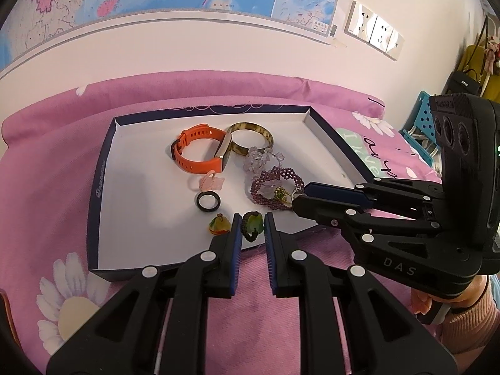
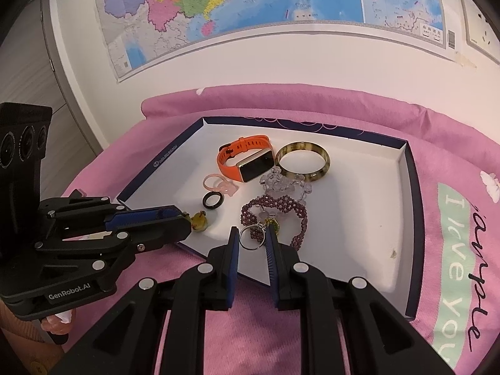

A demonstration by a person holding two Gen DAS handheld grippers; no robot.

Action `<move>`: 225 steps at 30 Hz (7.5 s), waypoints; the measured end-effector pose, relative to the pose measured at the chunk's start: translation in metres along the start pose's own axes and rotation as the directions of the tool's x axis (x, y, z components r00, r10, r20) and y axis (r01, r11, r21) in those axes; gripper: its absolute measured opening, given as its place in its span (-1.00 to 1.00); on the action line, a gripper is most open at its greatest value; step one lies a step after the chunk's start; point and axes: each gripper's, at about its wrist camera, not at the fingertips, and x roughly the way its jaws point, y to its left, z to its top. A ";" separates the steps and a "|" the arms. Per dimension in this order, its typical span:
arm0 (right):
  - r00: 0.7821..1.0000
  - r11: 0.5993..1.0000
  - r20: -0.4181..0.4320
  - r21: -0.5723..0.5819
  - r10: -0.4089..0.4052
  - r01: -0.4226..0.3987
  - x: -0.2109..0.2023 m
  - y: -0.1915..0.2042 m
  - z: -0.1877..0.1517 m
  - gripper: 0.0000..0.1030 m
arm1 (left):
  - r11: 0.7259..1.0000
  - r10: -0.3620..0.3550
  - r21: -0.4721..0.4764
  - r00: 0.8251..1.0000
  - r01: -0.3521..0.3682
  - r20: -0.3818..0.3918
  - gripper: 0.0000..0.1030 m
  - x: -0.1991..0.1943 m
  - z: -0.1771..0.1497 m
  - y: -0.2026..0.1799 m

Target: Organize jewelry

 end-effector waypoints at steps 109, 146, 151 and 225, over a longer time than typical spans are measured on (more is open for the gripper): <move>0.980 0.984 0.086 0.040 -0.178 0.175 -0.062 0.029 -0.057 0.86 | 0.961 0.274 -0.070 0.958 -0.268 0.085 0.89 -0.065 -0.053 -0.003; 0.981 0.984 0.090 0.060 -0.171 0.166 -0.066 0.032 -0.066 0.86 | 0.957 0.288 -0.065 0.955 -0.283 0.074 0.89 -0.066 -0.061 -0.006; 0.981 0.984 0.087 0.061 -0.172 0.167 -0.066 0.032 -0.067 0.86 | 0.956 0.289 -0.064 0.955 -0.285 0.068 0.89 -0.064 -0.061 -0.006; 0.981 0.983 0.084 0.066 -0.174 0.168 -0.061 0.026 -0.066 0.86 | 0.956 0.288 -0.065 0.957 -0.286 0.037 0.89 -0.054 -0.061 -0.002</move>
